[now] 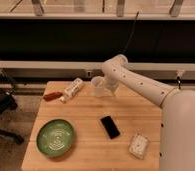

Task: Pick up the ceramic cup

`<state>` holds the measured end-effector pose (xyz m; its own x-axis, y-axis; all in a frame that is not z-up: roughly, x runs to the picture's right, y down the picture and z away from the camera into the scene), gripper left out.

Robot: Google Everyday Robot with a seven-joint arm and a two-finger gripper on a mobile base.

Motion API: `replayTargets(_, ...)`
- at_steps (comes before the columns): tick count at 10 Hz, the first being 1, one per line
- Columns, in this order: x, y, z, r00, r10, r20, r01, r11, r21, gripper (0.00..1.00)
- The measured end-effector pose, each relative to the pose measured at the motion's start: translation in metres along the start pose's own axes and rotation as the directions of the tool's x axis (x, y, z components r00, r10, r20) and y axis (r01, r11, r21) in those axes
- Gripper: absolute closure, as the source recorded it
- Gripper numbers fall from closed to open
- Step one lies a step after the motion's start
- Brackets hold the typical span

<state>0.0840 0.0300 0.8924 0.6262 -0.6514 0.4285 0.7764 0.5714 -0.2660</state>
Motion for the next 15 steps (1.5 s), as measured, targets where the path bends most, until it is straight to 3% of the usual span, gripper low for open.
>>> replayTargets(11, -0.002, 0.01, 0.013, 1.0, -0.017, 0.007, 0.017, 1.0, 0.003, 0.2)
replayTargets(15, -0.002, -0.033, 0.019, 0.996, -0.085, 0.004, 0.085, 0.996, -0.027, 0.2)
